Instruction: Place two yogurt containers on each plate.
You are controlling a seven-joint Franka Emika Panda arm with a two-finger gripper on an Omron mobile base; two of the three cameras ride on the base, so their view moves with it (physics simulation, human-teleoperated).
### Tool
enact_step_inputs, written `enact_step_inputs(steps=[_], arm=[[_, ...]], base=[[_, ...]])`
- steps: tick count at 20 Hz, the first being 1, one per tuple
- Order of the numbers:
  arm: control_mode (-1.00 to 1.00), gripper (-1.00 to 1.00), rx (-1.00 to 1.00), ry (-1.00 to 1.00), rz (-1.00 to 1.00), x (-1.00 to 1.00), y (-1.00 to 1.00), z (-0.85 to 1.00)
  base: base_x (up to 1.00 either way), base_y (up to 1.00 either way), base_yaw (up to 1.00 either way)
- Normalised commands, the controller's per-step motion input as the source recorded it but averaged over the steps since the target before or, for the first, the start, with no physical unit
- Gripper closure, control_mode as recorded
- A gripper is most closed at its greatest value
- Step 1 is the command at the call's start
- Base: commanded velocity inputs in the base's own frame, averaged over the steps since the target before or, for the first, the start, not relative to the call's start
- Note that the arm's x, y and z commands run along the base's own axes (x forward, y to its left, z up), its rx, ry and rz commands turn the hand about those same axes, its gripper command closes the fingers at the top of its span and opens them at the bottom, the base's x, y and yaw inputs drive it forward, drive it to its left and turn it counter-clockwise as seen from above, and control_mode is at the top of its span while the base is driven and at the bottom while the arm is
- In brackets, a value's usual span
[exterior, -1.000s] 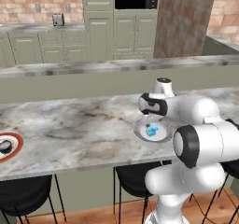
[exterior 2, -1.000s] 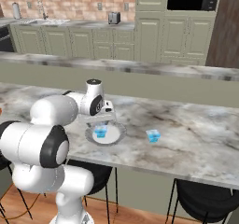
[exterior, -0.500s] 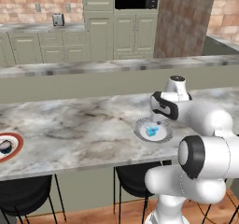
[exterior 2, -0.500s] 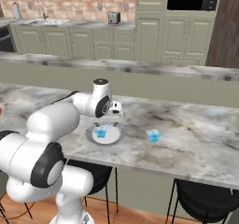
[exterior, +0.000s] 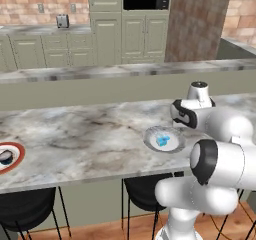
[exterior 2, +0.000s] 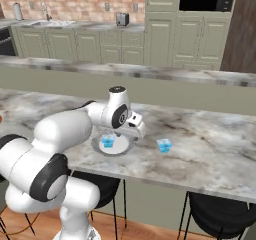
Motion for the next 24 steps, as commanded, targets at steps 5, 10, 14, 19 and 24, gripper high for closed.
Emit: enact_step_inputs(steps=[5,10,14,19,24], arm=[[-1.0,-1.0,0.0,0.0,-0.48,-0.01,-0.45,0.0],[-1.0,-1.0,0.01,0.0,-0.51,-0.01,-0.42,0.0],[-1.0,-1.0,0.01,0.0,-0.41,0.0,-0.39,0.0],[-1.0,-1.0,0.01,-0.04,-0.15,0.04,-0.25,-0.03],[-1.0,-1.0,0.05,-0.16,-0.01,0.07,-0.26,-0.09]], base=[[0.0,0.0,0.0],[0.0,0.0,0.0],[0.0,0.0,0.0],[0.0,0.0,0.0],[0.0,0.0,0.0]])
